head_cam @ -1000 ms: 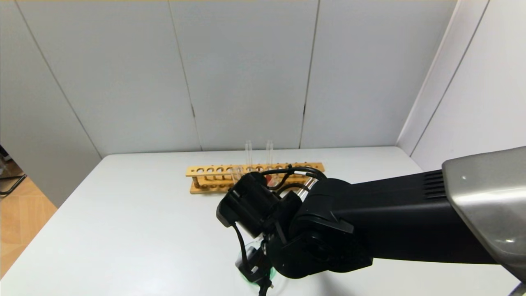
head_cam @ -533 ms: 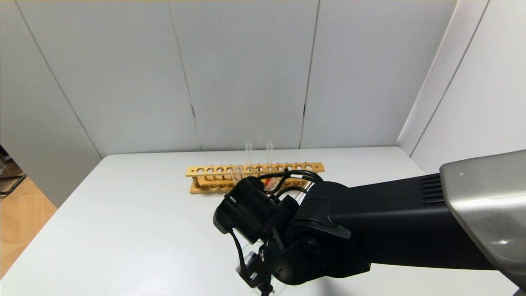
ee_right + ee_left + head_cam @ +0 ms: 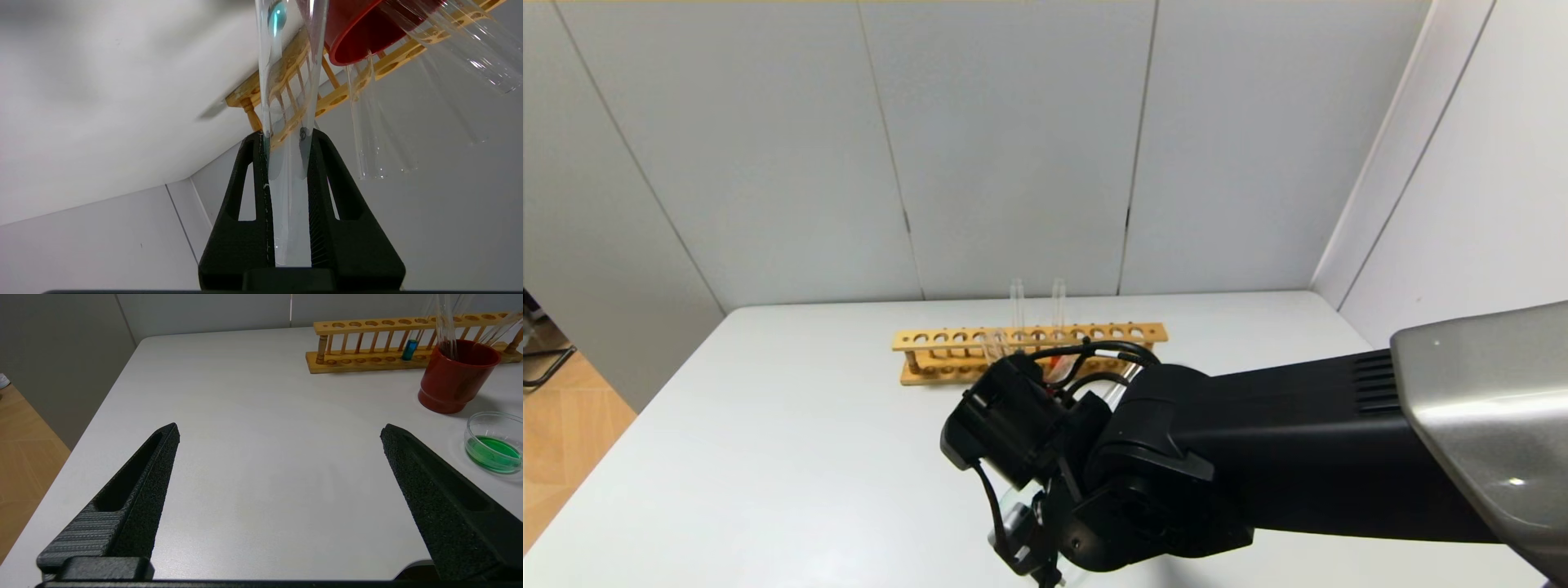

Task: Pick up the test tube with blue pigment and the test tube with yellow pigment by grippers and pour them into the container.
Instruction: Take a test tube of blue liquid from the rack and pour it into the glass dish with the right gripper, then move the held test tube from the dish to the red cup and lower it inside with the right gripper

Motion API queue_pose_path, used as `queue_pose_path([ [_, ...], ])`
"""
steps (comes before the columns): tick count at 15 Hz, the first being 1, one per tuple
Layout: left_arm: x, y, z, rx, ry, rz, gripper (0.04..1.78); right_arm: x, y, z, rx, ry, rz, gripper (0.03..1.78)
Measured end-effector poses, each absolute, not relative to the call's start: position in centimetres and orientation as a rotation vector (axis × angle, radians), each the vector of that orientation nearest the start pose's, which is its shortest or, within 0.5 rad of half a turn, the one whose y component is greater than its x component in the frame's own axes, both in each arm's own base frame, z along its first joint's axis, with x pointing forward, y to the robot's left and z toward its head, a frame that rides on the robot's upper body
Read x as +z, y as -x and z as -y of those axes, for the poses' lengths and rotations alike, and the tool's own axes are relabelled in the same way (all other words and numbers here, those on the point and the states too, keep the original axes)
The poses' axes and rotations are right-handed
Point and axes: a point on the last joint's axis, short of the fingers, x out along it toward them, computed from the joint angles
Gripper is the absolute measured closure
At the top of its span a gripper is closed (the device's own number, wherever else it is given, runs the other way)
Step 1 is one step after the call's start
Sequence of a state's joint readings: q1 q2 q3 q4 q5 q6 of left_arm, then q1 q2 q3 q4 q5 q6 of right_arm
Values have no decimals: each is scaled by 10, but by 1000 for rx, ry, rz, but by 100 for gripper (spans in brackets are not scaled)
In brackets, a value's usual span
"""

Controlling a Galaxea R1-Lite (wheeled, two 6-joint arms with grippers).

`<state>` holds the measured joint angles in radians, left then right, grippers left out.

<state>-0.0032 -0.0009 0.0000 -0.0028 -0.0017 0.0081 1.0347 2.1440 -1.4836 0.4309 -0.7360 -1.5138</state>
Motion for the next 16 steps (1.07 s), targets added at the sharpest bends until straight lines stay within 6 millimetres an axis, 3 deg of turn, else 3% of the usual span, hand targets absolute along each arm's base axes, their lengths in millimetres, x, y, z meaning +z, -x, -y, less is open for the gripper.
queue_pose_path([
  [3,76,23,0,-5,-8,4,8,121,-214,-328,813,2230,-395,148],
  [6,76,23,0,-4,-9,4,8,124,-216,-329,819,2030,-370,148],
  [12,76,23,0,-5,-8,4,8,128,-206,-316,928,1264,-304,148],
  [16,76,23,0,-5,-8,4,8,145,-214,-317,795,678,-118,148],
])
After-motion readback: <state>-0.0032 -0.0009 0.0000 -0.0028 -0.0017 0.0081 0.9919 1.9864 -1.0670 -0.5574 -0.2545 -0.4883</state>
